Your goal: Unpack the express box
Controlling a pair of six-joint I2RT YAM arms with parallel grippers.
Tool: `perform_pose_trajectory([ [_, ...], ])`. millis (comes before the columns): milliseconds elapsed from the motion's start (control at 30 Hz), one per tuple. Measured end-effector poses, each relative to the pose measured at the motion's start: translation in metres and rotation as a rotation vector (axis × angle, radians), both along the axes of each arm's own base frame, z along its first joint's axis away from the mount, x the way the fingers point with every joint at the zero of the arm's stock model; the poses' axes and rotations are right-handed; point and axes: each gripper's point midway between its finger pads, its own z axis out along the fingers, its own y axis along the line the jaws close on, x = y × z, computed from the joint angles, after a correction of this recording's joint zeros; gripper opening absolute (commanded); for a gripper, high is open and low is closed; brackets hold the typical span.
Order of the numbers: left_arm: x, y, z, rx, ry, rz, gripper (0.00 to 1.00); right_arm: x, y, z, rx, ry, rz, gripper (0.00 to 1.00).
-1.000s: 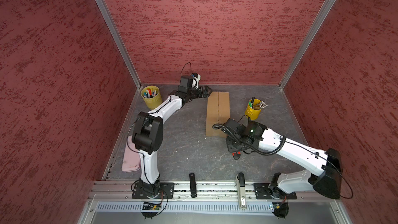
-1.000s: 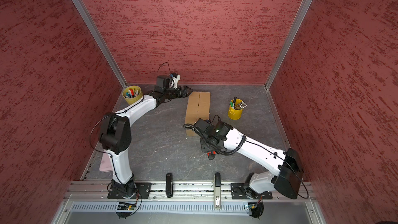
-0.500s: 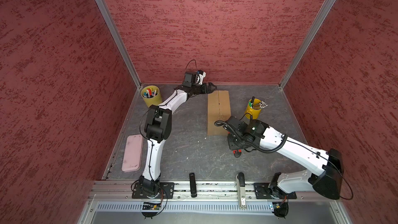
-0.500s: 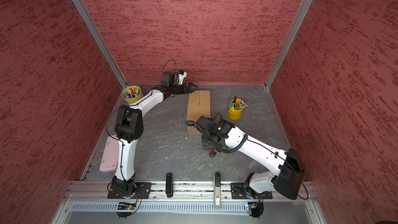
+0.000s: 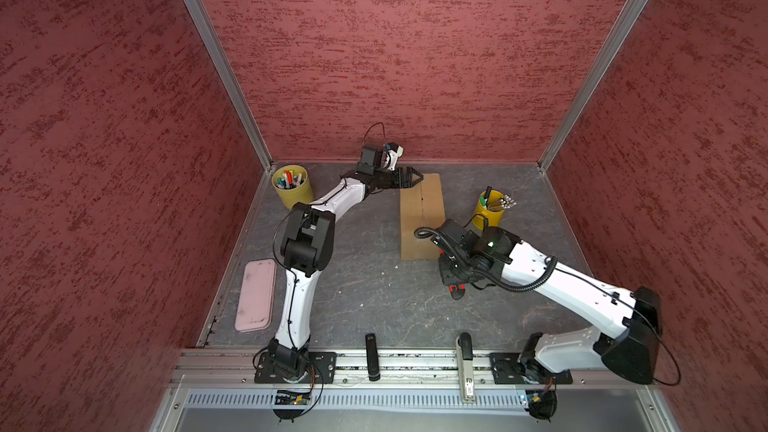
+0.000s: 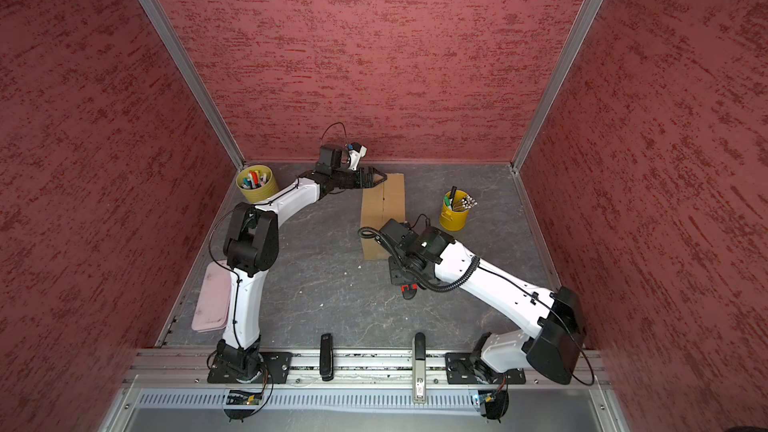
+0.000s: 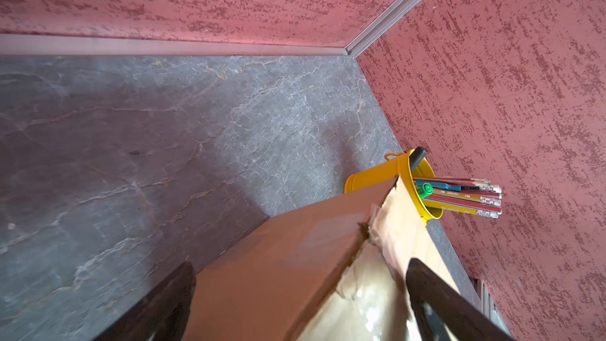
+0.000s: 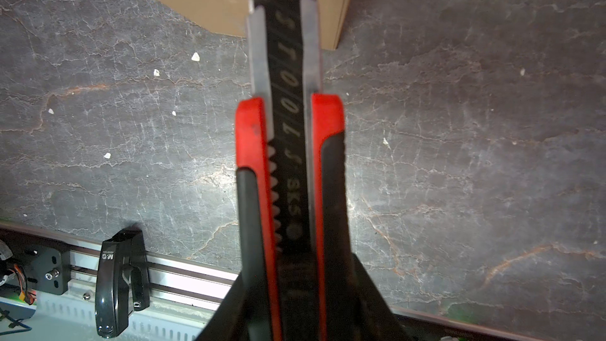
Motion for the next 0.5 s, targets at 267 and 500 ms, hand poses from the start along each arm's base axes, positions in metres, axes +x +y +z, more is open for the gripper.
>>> perform_pose_trajectory([
  [267,-0.005,0.001,-0.001,-0.008,-0.016,-0.002,1.0,-0.001,0.0,-0.002,-0.004,0.01,0.001,0.0],
  [500,-0.018,0.008,-0.002,0.0,-0.015,0.01,1.0,-0.005,-0.007,-0.004,-0.028,0.032,-0.006,0.0],
])
